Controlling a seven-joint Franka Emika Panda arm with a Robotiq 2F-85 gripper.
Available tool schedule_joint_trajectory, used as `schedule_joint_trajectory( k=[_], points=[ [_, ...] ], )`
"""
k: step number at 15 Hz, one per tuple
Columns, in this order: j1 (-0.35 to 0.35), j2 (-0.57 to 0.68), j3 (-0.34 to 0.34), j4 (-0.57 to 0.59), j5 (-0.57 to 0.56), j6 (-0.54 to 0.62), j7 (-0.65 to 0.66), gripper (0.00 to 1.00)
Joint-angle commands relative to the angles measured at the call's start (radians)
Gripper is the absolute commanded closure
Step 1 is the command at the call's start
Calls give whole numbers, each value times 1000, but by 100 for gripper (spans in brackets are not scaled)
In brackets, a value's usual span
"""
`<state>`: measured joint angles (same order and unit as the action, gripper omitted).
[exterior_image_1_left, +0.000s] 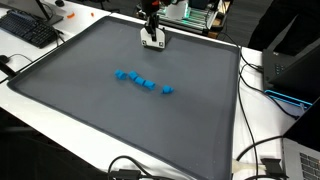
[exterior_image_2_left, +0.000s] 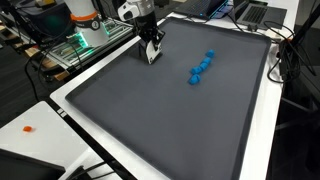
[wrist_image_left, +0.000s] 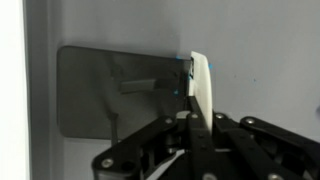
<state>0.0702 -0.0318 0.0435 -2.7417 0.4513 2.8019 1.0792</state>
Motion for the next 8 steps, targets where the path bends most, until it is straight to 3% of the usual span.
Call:
schedule_joint_trajectory(
  k=[1,8],
  points=[
    [-3,13,12,-3,-13,21,23,99],
    [-3,29,14,-7,-15,37,29,99]
  ],
)
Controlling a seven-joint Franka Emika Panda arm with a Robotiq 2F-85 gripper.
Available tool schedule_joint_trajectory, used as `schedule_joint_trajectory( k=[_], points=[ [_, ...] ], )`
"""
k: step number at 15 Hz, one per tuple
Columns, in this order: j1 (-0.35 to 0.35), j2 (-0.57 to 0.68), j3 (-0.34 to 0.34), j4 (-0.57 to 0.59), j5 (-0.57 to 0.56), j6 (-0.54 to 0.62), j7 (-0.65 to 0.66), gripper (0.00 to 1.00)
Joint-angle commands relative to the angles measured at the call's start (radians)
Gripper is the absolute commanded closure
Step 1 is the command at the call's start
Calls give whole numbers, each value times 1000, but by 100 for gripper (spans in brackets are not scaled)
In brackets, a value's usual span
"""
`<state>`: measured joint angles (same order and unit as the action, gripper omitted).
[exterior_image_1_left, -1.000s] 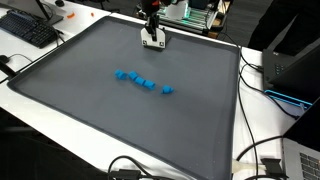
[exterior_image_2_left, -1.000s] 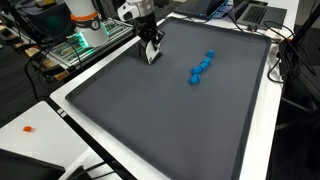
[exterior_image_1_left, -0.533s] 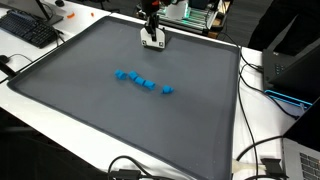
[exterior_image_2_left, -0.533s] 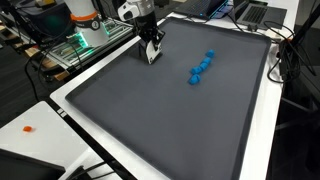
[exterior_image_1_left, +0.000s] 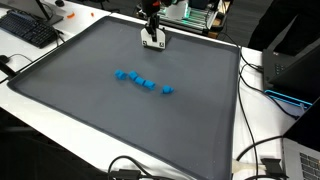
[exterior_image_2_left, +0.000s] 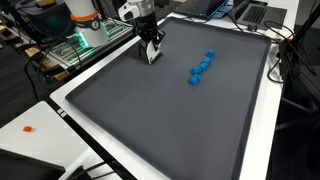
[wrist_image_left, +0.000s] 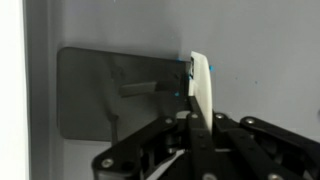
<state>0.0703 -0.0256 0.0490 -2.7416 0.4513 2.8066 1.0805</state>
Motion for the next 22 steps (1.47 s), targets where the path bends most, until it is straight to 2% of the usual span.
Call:
schedule_joint_trajectory(
  k=[1,9,11,15,20,21,22],
  points=[
    [-4,25,8,-7,-16,31,28,99],
    [-3,33,8,-6,-1,24,14,99],
    [-5,28,6,-5,-5,28,20,70],
    [-10,7,1,-12,-50,30,46,42],
    [-25,-42,-2,-20,-170,12,81,4],
    [-32,-46,-3,-19,-222,-10,74,1],
    [-31,-53,-2,-16,-227,-9,43,0]
  ],
)
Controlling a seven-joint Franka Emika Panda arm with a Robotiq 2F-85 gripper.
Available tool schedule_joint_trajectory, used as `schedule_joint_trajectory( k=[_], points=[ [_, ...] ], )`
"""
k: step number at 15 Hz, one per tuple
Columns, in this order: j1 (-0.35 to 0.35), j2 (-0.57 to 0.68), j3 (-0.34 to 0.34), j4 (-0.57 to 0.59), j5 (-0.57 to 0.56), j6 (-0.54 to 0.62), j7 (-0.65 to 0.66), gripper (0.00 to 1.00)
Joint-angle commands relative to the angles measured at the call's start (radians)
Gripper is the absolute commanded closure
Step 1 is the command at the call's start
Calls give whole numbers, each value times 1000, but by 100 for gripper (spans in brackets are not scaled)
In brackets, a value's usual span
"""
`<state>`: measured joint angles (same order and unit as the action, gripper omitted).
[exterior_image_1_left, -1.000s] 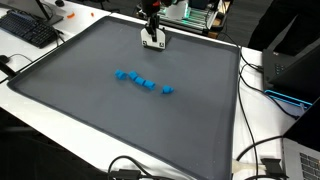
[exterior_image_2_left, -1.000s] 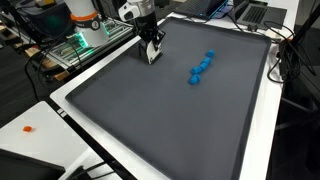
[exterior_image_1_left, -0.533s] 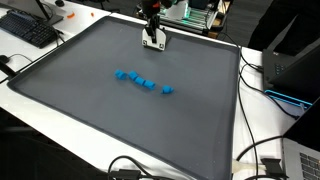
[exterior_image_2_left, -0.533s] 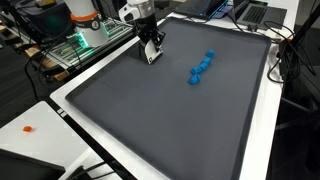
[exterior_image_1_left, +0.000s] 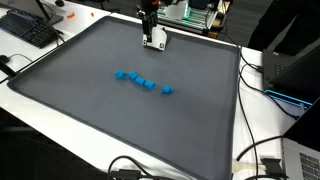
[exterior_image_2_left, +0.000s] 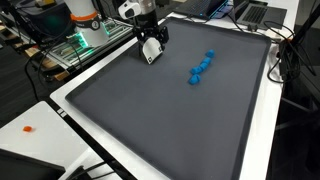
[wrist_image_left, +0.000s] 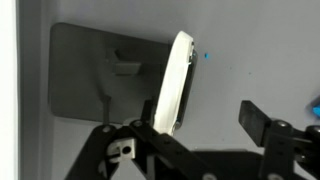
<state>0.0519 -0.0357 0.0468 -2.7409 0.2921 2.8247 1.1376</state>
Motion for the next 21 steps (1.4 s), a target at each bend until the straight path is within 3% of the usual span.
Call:
schedule_joint_trajectory(
  k=[1,9,15,21],
  points=[
    [-13,-46,1,-13,-74,-21,-32,0],
    [-66,-130,21,4,-378,-177,18,0],
    [-26,-191,48,103,-353,-325,-260,0],
    [-1,-132,83,281,-359,-457,-534,0]
  ],
)
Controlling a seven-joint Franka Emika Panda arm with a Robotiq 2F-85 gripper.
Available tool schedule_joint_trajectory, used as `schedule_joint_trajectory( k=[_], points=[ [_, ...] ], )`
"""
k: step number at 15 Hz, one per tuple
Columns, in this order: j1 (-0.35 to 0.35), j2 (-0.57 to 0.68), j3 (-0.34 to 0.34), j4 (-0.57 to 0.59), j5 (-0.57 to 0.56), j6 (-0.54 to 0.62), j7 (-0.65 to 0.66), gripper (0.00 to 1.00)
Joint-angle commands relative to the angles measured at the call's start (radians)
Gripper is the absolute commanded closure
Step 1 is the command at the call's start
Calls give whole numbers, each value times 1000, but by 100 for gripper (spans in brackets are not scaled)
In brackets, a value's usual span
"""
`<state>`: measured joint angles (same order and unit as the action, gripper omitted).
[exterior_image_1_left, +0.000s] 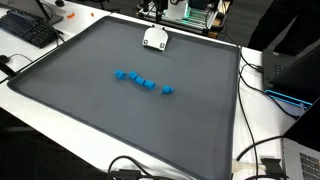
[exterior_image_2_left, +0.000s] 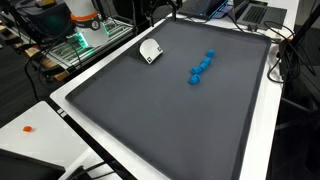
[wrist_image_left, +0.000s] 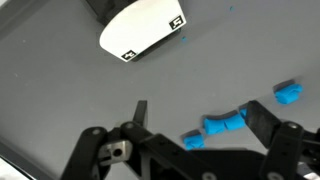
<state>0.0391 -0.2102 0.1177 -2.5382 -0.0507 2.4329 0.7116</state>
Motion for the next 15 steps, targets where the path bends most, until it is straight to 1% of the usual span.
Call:
schedule_joint_trajectory(
  k=[1,4,7,14,15],
  points=[
    [16,61,17,109,-19,-77,-152,0],
    [30,119,31,184,-21,-105,-265,0],
    [45,181,35,249,-32,-117,-337,0],
    [75,280,26,342,-47,-101,-407,0],
    [74,253,23,315,-18,-86,-396,0]
  ],
)
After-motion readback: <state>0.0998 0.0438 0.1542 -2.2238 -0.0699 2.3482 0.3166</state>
